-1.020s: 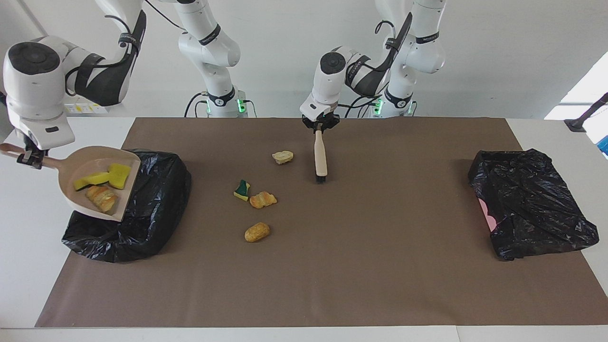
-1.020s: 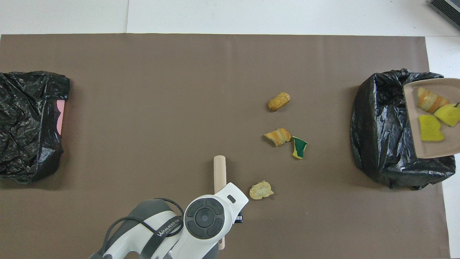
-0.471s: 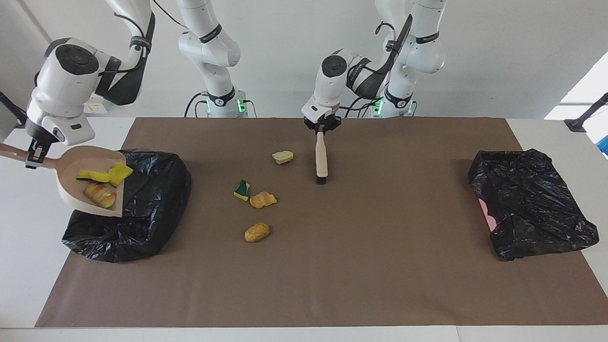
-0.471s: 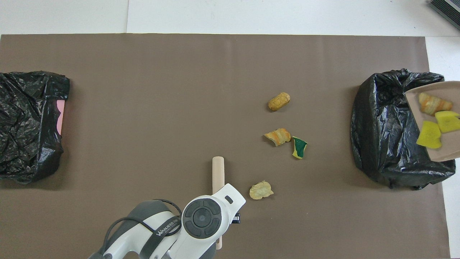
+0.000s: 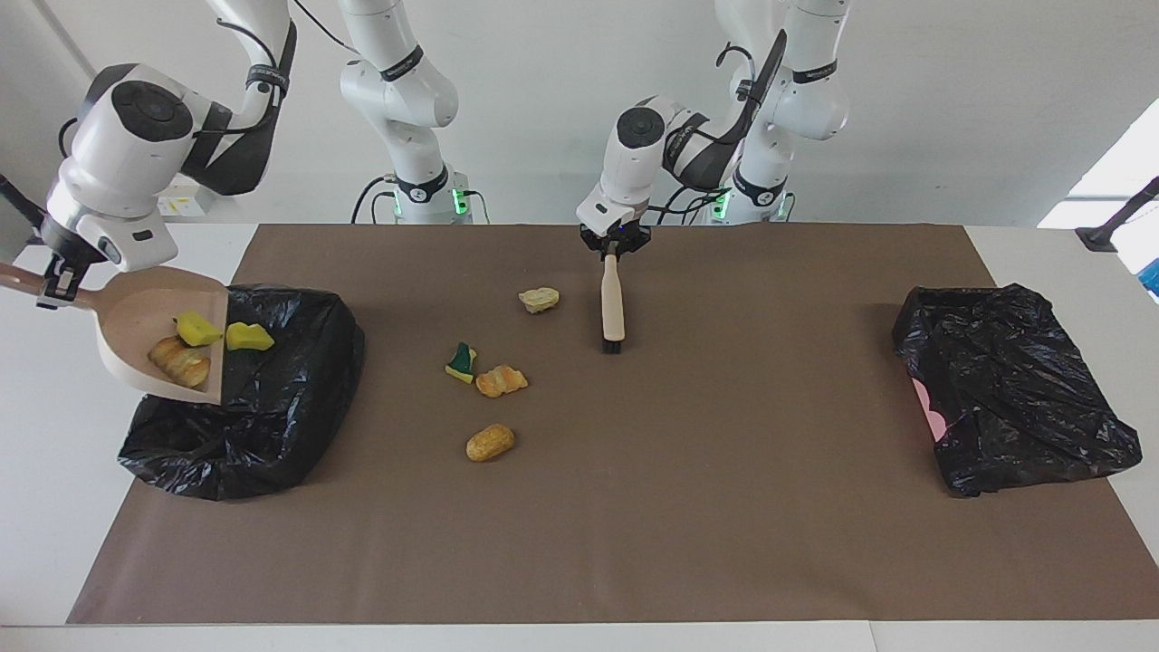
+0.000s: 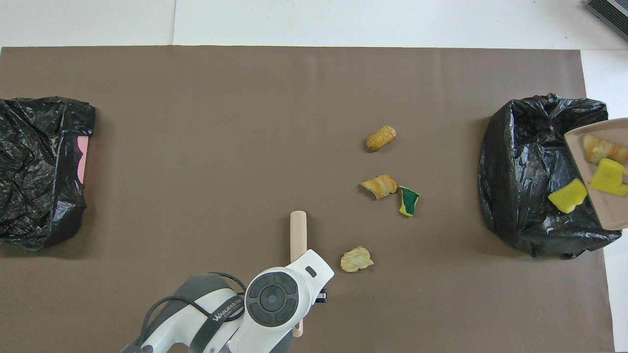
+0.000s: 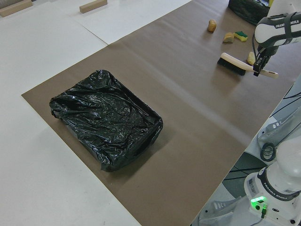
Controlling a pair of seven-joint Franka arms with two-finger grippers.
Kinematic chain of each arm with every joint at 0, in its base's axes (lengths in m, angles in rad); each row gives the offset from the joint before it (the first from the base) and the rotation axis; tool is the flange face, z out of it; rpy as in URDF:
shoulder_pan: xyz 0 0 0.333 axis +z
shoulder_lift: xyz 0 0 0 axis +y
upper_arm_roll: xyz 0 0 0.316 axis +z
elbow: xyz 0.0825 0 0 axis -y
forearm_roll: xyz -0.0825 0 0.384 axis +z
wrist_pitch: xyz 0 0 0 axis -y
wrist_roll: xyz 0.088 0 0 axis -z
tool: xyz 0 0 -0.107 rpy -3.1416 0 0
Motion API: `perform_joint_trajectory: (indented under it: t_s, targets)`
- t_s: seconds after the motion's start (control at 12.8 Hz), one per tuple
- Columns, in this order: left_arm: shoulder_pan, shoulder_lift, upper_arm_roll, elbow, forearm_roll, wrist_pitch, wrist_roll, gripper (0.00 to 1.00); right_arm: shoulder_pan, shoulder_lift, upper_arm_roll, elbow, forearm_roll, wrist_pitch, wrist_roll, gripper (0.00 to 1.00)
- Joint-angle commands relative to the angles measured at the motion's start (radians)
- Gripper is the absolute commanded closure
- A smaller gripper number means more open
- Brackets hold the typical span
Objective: Sweep and dump trash in bin
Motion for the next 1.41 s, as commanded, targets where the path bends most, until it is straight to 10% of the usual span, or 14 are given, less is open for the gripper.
perform_joint_trajectory:
  t_s: [0.0,0.08,0.24,0.31,0.71,1.33]
  targets:
    - [-0.013,-0.022,0.011,-0.043,-0.014,0.029,0.021,1.00,0.024,-0.042,0.011,-0.013,-0.079,-0.033,0.017,1.00]
    - [-0.012,-0.022,0.013,-0.049,-0.014,0.040,0.021,1.00,0.026,-0.045,0.011,-0.012,-0.090,-0.041,0.011,1.00]
    - [-0.007,-0.018,0.013,-0.043,-0.014,0.046,0.021,0.61,0.029,-0.050,0.011,-0.007,-0.110,-0.072,-0.024,1.00]
    - [0.002,-0.014,0.014,-0.033,-0.014,0.036,0.020,0.05,0.029,-0.050,0.013,-0.009,-0.109,-0.073,-0.044,1.00]
    - [0.163,-0.024,0.027,0.055,0.023,-0.072,0.067,0.00,0.026,-0.052,0.010,0.028,-0.034,-0.076,-0.056,1.00]
    - [0.491,-0.108,0.028,0.127,0.174,-0.150,0.318,0.00,0.073,-0.058,0.011,0.034,0.437,-0.168,0.179,1.00]
